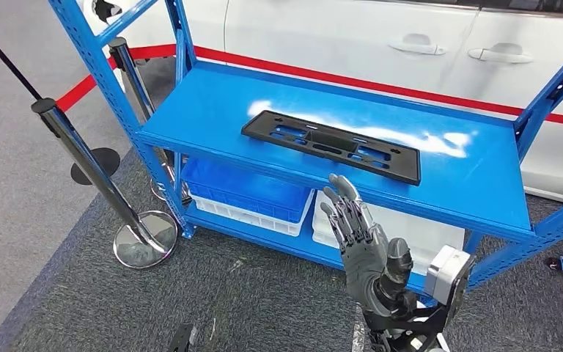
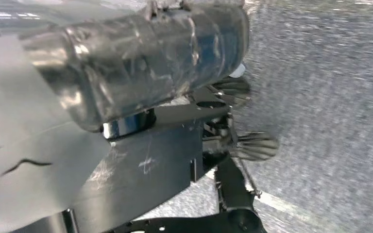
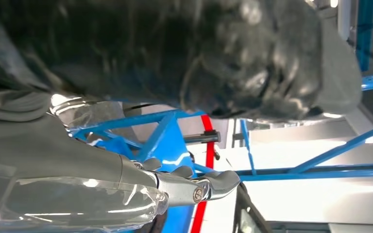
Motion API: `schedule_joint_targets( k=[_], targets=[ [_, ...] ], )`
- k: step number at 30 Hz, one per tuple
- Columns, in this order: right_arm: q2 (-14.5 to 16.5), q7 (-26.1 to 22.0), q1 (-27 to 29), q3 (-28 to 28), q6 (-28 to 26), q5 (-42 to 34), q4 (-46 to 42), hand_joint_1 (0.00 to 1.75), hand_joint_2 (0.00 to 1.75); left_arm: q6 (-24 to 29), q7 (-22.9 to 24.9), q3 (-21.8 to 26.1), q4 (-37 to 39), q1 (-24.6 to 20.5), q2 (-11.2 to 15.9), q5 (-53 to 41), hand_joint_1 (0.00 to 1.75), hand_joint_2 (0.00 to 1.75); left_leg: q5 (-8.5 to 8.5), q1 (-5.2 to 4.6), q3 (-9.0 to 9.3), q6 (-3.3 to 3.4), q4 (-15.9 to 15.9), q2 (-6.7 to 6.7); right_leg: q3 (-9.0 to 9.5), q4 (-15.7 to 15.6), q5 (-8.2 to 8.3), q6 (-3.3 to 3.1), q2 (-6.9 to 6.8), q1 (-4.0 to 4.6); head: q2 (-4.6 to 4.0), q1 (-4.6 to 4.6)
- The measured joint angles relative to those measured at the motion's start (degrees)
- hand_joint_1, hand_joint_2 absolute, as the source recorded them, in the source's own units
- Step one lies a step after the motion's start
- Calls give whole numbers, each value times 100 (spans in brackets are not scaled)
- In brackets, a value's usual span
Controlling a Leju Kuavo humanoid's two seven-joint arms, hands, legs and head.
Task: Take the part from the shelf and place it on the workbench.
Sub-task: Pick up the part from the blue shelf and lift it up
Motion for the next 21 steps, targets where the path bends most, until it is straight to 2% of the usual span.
schedule_joint_targets(
  k=[2,3,5,6,7,8,9,10,11,13,14,15,16,18,19,20,21],
  targets=[
    [1,-4,19,1,-7,-4,11,0,0,0,-1,-4,3,-7,-1,0,0,0,-191,8,135,-73,16,-19,112,-562,496,-36,-9,1,0,24],
    [3,-8,30,2,-10,-6,15,0,0,1,-1,-6,5,-17,0,1,0,0,-259,8,206,-118,17,-22,147,-706,626,-74,-5,8,0,29],
    [8,-25,28,2,-13,-8,8,0,0,2,-2,-9,7,-35,1,1,0,0,-230,7,247,-181,99,-16,251,-729,528,-163,15,25,0,14],
    [17,-37,25,1,-13,-7,-1,0,0,2,-2,-12,8,-37,2,1,0,0,-133,12,208,-205,272,-10,334,-757,482,-202,25,19,0,6],
    [23,-46,21,1,-13,-5,-7,0,0,2,-3,-13,8,-40,2,-1,0,0,-6,15,58,-222,567,-2,440,-779,422,-234,24,14,0,0],
    [32,-51,24,1,-13,-5,-12,0,0,1,-3,-15,8,-46,2,-1,0,0,80,23,-177,-241,962,9,565,-805,352,-260,19,7,0,-9],
    [37,-54,27,1,-13,-4,-16,0,0,0,-2,-16,8,-50,2,-2,0,0,85,35,-475,-266,1387,23,696,-840,265,-277,6,5,0,-11],
    [38,-55,27,1,-14,-4,-16,0,0,-2,-1,-17,8,-50,2,-2,0,0,-41,46,-788,-292,1729,35,830,-874,180,-285,-2,4,0,-17],
    [39,-55,27,1,-17,-4,-16,0,0,-3,0,-18,8,-44,1,-2,0,0,-297,59,-1076,-314,1944,46,974,-911,92,-288,-3,5,0,-19],
    [39,-55,28,1,-28,-4,-15,0,0,-4,1,-20,8,-35,0,-2,0,0,-882,80,-1439,-341,1954,61,1268,-975,-81,-279,12,4,0,-21],
    [40,-54,28,1,-42,1,-14,0,0,-4,2,-21,8,-35,-1,-3,0,0,-1039,89,-1531,-342,1800,65,1418,-999,-163,-270,20,3,0,-22],
    [40,-50,27,1,-64,11,-11,0,0,-2,5,-22,8,-36,0,-4,0,0,-959,94,-1576,-336,1539,68,1566,-1015,-250,-257,25,-3,0,-20],
    [40,-44,26,1,-89,27,-6,0,0,3,13,-23,8,-34,0,-8,0,0,-638,98,-1592,-330,1213,69,1682,-1026,-335,-239,30,-10,0,-20],
    [40,-27,26,2,-132,67,12,0,0,20,36,-26,9,-15,-3,-29,0,0,389,79,-1581,-319,642,99,1874,-1002,-538,-175,59,-12,0,-42],
    [40,-9,27,2,-145,83,22,0,0,37,48,-28,9,-14,-8,-43,0,0,772,64,-1563,-304,528,113,1930,-991,-637,-134,73,-6,-1,-47],
    [40,9,24,2,-160,95,29,0,0,57,57,-33,10,-15,-11,-57,0,0,970,42,-1545,-279,510,126,1991,-989,-725,-93,84,-4,-1,-46],
    [40,26,17,2,-174,104,32,0,0,79,66,-37,10,-32,-13,-68,0,0,975,30,-1517,-240,532,126,2028,-1007,-791,-57,83,-14,-1,-40]
  ],
)
